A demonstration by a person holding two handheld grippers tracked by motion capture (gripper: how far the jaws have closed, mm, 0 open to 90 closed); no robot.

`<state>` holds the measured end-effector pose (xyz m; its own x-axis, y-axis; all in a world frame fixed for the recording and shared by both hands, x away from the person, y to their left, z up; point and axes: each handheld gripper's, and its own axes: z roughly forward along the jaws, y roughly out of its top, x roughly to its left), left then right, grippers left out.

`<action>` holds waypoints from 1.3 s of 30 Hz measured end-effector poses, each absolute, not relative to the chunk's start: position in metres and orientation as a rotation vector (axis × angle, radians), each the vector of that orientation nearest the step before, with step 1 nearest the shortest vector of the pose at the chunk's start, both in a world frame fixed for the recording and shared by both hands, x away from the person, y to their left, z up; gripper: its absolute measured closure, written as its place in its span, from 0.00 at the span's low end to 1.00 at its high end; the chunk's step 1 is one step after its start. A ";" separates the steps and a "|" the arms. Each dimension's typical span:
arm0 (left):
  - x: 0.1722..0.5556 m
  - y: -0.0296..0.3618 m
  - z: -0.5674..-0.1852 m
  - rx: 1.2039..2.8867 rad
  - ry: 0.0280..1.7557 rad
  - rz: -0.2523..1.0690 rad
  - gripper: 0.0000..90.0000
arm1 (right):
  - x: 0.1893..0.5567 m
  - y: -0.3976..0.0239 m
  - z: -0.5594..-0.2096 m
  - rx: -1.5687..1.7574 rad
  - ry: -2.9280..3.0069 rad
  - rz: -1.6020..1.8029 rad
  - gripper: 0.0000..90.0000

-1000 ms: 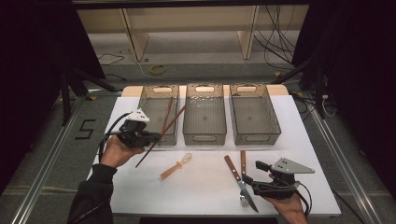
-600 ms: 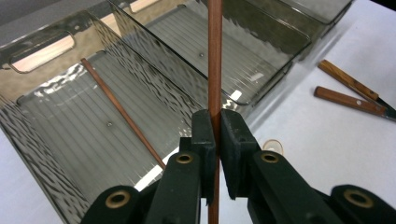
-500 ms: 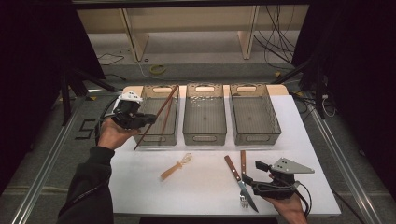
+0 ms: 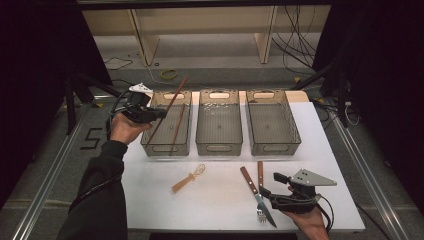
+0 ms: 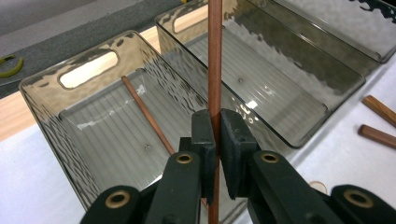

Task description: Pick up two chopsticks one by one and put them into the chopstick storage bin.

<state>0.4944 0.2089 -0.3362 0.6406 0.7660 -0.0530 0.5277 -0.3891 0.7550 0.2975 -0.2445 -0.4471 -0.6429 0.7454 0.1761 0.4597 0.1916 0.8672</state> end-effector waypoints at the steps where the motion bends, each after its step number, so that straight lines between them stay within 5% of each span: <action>1: 0.496 0.209 -0.335 2.085 1.008 0.404 0.93 | 0.298 -0.244 -0.447 1.144 2.186 1.431 0.30; 39: 0.537 0.213 -0.378 2.023 1.148 0.432 0.93 | 0.298 -0.244 -0.449 1.151 2.197 1.431 0.30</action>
<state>0.5368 0.2126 -0.3781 0.5390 0.8392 -0.0723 0.5834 -0.3101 0.7506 0.2981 -0.2442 -0.4490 -0.6444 0.7424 0.1831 0.4677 0.1932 0.8625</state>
